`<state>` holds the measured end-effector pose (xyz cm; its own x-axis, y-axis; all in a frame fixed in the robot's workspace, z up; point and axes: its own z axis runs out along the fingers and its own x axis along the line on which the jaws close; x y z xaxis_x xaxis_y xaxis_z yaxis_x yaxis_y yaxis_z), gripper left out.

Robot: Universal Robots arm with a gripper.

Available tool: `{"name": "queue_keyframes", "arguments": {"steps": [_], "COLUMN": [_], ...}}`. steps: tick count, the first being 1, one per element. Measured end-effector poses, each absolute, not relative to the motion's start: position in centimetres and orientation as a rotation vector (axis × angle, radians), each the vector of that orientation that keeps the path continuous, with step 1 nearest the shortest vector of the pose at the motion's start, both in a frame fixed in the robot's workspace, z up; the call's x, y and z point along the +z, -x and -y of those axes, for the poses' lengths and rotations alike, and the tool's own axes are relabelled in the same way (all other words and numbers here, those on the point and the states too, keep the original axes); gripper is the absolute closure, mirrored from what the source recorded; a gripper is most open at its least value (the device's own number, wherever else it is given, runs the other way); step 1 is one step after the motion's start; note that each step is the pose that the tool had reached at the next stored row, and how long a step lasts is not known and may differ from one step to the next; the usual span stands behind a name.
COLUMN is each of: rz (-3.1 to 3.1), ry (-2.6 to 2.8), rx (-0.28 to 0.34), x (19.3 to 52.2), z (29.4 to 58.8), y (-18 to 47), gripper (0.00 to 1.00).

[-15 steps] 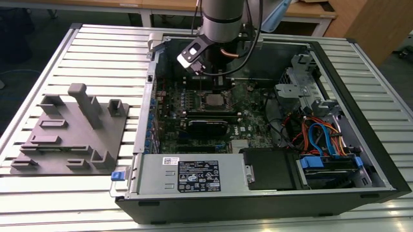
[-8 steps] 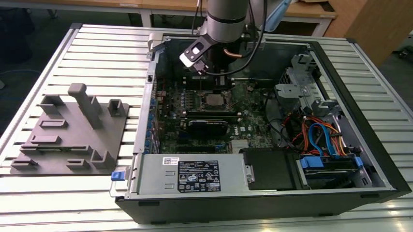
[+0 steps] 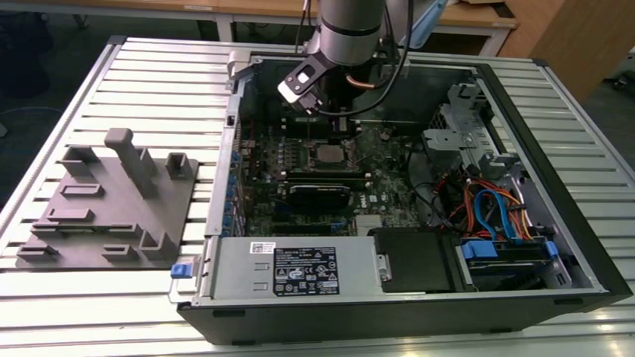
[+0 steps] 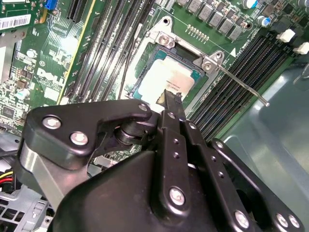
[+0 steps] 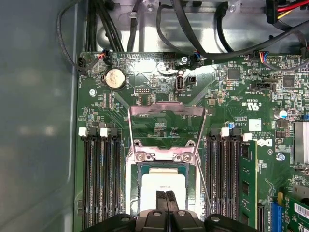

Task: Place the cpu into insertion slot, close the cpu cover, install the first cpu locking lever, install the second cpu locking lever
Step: 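Close the cpu cover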

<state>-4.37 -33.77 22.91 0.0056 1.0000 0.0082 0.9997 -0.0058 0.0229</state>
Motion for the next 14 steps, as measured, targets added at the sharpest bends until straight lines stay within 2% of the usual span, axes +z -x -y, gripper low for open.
{"name": "queue_keyframes", "arguments": {"steps": [14], "rz": [-2.208], "ry": [-2.22], "rx": [0.034], "x": [24.4], "z": [33.8], "y": [4.4], "gripper": [0.9]}}
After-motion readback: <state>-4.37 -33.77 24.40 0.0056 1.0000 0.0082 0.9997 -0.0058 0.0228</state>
